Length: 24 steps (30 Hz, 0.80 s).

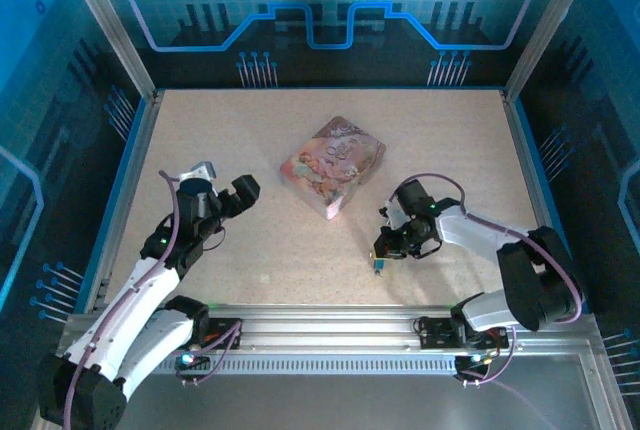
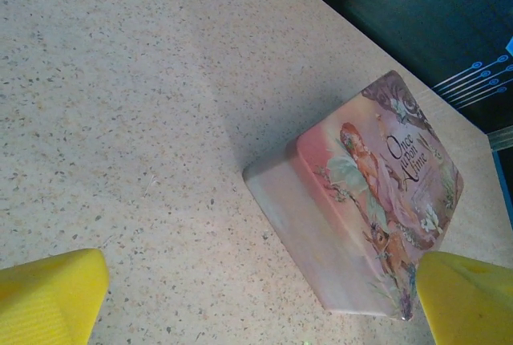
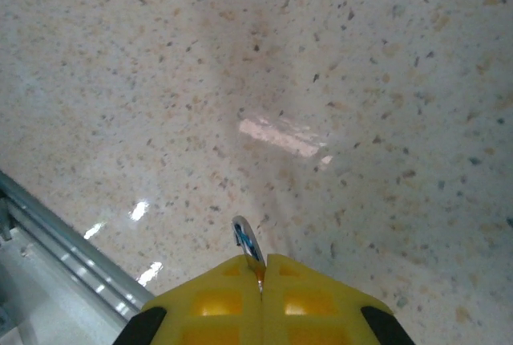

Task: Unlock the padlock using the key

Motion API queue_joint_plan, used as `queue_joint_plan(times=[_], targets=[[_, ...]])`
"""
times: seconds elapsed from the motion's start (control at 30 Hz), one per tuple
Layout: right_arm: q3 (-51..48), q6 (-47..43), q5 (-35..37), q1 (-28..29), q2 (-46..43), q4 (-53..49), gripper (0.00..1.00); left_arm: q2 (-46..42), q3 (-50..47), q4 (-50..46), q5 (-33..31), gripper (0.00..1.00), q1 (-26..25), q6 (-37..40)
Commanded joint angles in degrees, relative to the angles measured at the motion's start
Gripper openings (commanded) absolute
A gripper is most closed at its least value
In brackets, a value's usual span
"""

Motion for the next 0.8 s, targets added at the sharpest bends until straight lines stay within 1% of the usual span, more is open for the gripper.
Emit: queue_joint_plan(times=[0.0,0.13,0.23,0.37,0.5,0.6,0.77], targets=[[0.5,1.1,0.7,0.8,2.6,2.3,0.01,-0.7,-0.9,-1.0,-0.3,0.99,0.5,1.3],[1.1,0.8,0.6,0.7,4.6,3.2,0.05,-0.7,-1.0,-1.1,-0.3,0.99,0.6,1.3],[1.3,0.6,0.6,0.6,5.3,3.5,0.12,-0.7,-1.1,-1.5,-0.3,0.99,0.6,1.5],[1.7,0.1,1.3,0.1,4.0,3.0,0.21,-0.9,-0.8,-2.1,-0.5,0.99,0.7,1.9],[2.8,-1.4,3.1,-1.2,0.5,0.1,0.24,-1.0,0.1,-2.9,-0.5,0.99,1.0,2.2],[4.5,-3.2,5.1,-2.9,-3.8,-3.6,0.26,-1.1,0.9,-3.7,-0.8,0.99,1.2,2.8],[8.1,-6.9,8.6,-7.9,-12.0,-8.7,0.32,-1.5,2.3,-5.4,-1.6,0.99,1.9,4.0]])
